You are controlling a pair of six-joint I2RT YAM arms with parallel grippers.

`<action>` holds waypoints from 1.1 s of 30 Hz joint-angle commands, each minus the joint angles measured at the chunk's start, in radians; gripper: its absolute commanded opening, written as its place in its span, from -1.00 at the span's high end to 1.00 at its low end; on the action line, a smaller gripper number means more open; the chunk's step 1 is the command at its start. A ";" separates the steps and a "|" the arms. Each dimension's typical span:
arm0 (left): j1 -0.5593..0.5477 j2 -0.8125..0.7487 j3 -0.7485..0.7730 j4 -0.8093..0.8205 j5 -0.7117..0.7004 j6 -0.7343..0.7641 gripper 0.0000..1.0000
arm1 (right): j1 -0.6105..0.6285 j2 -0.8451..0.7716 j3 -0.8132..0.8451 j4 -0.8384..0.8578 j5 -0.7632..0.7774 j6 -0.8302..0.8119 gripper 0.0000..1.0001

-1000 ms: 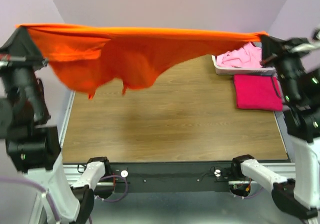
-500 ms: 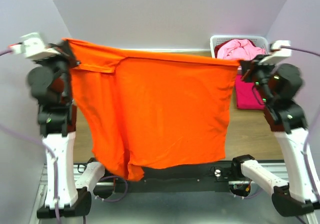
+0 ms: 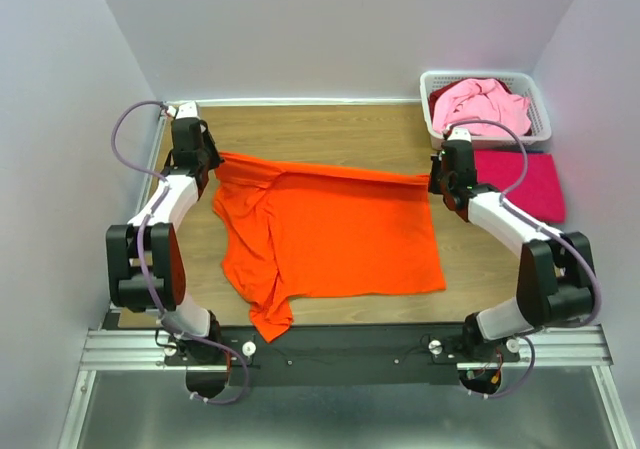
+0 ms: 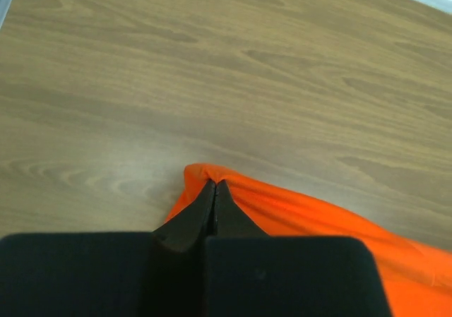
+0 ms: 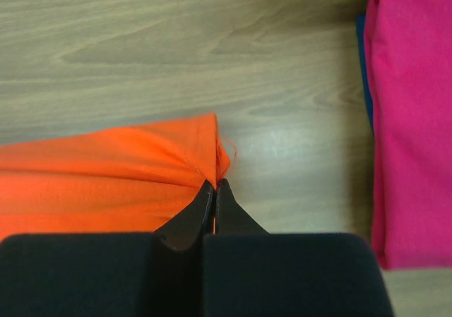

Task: Fold and stack the t-shirts
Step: Flatten the tshirt out

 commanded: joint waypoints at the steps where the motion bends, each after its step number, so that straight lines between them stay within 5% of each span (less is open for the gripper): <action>1: 0.001 0.050 0.110 0.114 0.019 0.007 1.00 | -0.029 0.086 0.038 0.200 0.109 -0.069 0.99; 11: -0.006 -0.028 0.153 0.072 -0.048 0.006 1.00 | -0.037 0.102 0.115 0.218 0.069 -0.097 0.99; 19: -0.006 -0.356 0.237 0.003 -0.199 0.053 1.00 | -0.037 -0.237 0.165 0.122 0.086 -0.144 0.99; 33: -0.006 -0.781 0.462 -0.149 -0.364 0.174 1.00 | -0.038 -0.723 0.332 -0.234 -0.124 -0.150 0.99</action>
